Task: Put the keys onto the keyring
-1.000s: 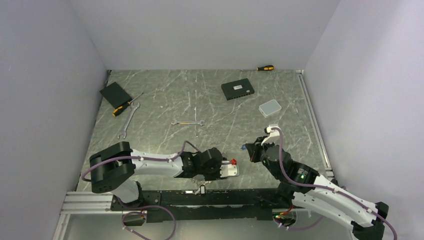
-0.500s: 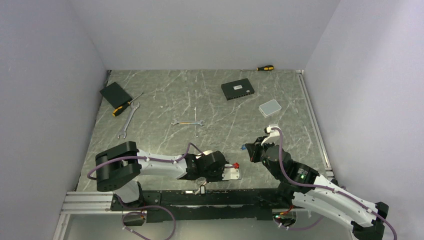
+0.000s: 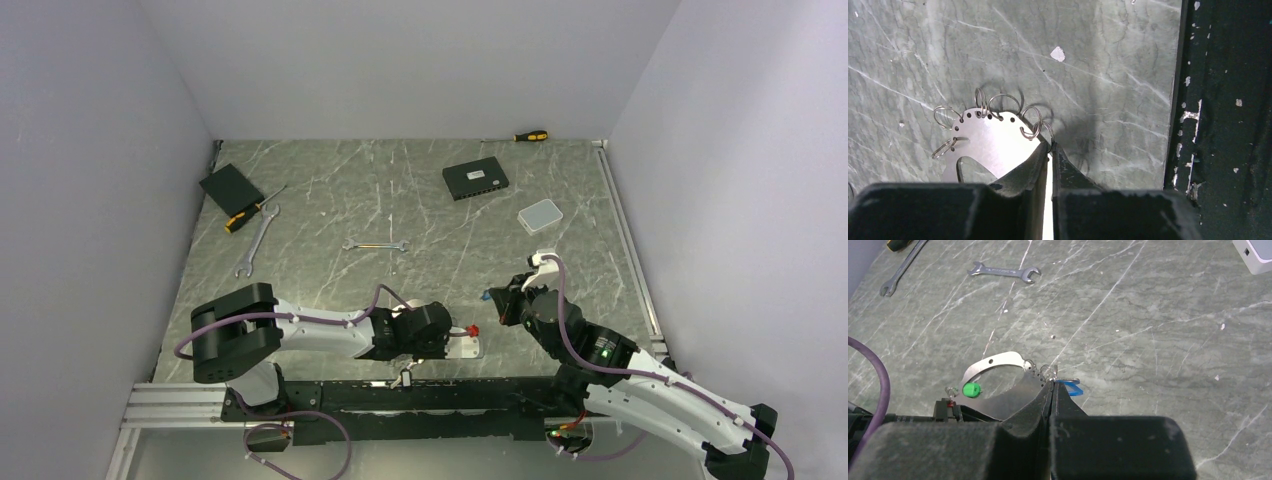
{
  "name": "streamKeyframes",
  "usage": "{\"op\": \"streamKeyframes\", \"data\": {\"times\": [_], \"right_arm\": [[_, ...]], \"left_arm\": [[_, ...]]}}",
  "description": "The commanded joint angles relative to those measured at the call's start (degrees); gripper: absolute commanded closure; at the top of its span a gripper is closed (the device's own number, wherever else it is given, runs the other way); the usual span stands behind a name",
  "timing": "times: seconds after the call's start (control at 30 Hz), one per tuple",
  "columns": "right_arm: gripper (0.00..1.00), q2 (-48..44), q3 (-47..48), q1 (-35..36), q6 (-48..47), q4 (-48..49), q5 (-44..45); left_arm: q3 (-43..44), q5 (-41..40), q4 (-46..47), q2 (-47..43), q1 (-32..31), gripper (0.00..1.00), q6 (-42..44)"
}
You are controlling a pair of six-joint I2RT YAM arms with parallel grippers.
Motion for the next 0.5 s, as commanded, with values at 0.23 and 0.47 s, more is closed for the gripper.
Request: {"op": "streamKeyframes", "data": {"times": [0.23, 0.47], "right_arm": [[1.00, -0.34, 0.14, -0.16, -0.86, 1.33, -0.10], [1.00, 0.22, 0.22, -0.08, -0.99, 1.50, -0.17]], "left_arm": [[1.80, -1.02, 1.36, -2.17, -0.60, 1.00, 2.66], [1.50, -1.15, 1.36, -4.82, -0.69, 1.00, 2.83]]}}
